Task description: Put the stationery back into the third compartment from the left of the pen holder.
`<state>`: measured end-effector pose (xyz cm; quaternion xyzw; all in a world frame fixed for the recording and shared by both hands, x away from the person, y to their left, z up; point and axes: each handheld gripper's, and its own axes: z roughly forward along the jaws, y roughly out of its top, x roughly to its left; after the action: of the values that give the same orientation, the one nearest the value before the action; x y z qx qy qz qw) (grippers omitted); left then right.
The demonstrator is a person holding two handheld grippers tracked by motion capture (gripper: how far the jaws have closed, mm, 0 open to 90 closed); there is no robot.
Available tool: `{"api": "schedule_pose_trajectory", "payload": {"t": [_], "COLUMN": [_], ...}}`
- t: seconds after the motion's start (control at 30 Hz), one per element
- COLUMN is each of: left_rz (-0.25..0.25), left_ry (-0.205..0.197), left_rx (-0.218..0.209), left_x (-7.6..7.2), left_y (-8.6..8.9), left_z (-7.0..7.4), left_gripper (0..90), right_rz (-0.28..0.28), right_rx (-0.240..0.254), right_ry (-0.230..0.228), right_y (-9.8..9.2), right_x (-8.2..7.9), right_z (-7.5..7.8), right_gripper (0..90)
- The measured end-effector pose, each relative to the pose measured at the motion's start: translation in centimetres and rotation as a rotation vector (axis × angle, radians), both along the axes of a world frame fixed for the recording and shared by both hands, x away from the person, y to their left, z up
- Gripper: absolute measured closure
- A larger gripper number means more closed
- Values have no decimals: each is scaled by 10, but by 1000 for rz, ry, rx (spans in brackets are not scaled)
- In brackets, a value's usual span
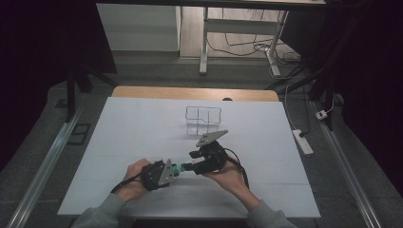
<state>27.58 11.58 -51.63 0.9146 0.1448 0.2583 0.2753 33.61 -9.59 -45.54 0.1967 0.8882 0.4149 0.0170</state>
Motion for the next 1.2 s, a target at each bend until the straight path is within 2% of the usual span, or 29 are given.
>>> {"api": "schedule_pose_trajectory", "payload": {"t": [0.1, 0.2, 0.47, 0.67, 1.0, 1.2], "left_rz": [31, 59, 120, 124, 95, 59], "left_ry": [2, 12, 34, 61, 67, 74], "left_rx": [-39, -80, -164, -244, -280, -263], "left_x": [3, 7, 13, 14, 10, 7], "left_y": [7, 13, 26, 29, 22, 11], "left_z": [3, 5, 7, 8, 9, 6], "left_gripper": [654, 654, 654, 654, 653, 653], "right_rz": [-30, -54, -83, -97, -89, -75], "right_rx": [41, 66, 113, 136, 174, 185], "right_ry": [-53, -78, -79, -65, -41, -20], "right_y": [-4, -7, -15, -16, -9, -4], "right_x": [-3, -3, 1, 3, 1, -1], "right_z": [4, 5, 1, -2, -8, -11], "right_gripper": [399, 384, 376, 369, 375, 430]}}
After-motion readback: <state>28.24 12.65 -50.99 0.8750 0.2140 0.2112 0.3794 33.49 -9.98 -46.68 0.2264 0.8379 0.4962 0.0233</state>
